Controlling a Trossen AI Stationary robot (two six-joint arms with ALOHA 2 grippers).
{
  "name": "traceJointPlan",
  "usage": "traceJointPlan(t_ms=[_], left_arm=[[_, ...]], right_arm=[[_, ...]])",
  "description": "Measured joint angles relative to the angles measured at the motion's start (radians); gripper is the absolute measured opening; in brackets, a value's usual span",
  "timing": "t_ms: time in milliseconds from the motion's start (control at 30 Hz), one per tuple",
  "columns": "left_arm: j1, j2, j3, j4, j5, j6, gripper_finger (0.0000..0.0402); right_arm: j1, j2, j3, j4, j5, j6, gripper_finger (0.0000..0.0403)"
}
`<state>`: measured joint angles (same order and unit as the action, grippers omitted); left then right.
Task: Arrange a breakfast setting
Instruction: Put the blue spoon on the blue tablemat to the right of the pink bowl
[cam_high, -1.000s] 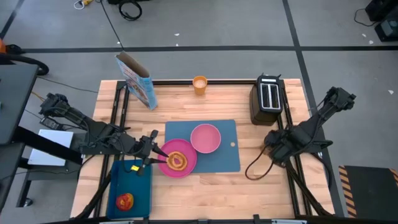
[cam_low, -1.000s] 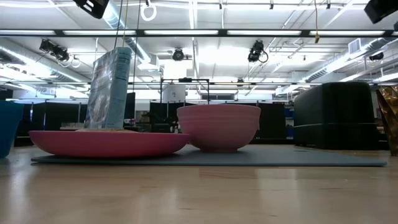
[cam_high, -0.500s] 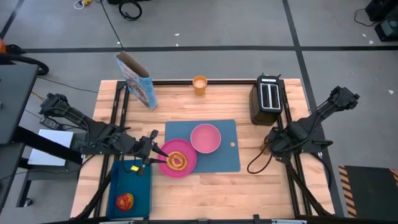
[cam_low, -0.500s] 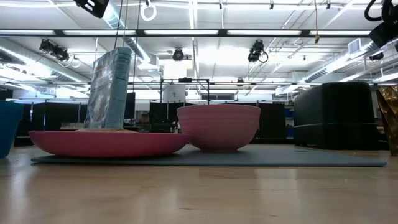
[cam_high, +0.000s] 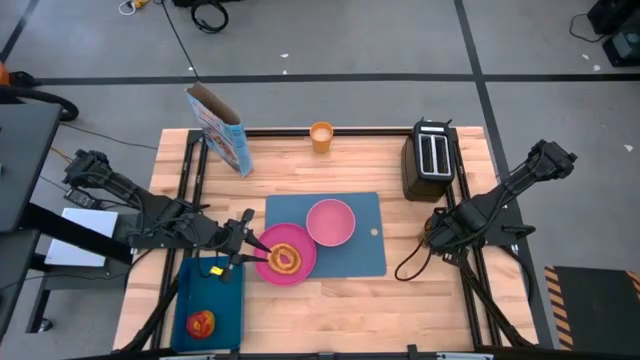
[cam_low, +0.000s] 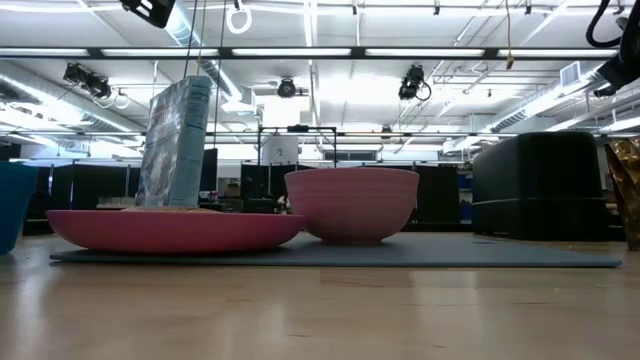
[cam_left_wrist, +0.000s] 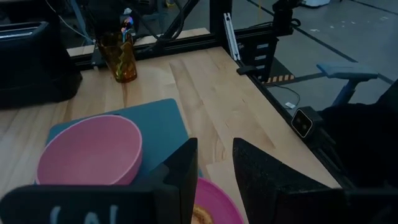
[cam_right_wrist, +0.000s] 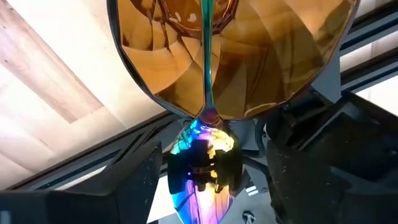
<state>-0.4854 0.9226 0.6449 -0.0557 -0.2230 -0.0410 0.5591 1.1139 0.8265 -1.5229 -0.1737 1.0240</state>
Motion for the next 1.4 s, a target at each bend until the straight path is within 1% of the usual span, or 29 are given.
traceJointPlan(t_ms=[267,400,600,800,967,1067,1400], left_arm=[[0.000,0.000,0.000,0.000,0.000,0.000,0.0110],[0.000,0.000,0.000,0.001,0.000,0.000,0.0110],[0.000,0.000,0.000,0.000,0.000,0.000,0.0110],[-0.001,0.000,0.000,0.000,0.000,-0.018,0.0110],[-0.001,0.000,0.000,0.000,0.000,-0.021,0.0110],[-0.001,0.000,0.000,0.000,0.000,-0.021,0.0110],[0.000,0.000,0.000,-0.001,0.000,-0.015,0.0110]], right_arm=[[0.000,0.000,0.001,-0.012,-0.019,0.005,0.0241],[0.000,0.000,0.023,-0.035,-0.034,0.025,0.0223],[0.000,0.000,0.071,-0.047,-0.029,0.039,0.0196],[0.000,0.000,0.071,-0.048,-0.001,0.050,0.0181],[0.000,0.000,0.071,-0.044,0.071,0.054,0.0190],[0.000,0.000,0.066,-0.039,0.083,0.053,0.0205],[0.000,-0.001,-0.019,0.010,-0.026,0.069,0.0269]])
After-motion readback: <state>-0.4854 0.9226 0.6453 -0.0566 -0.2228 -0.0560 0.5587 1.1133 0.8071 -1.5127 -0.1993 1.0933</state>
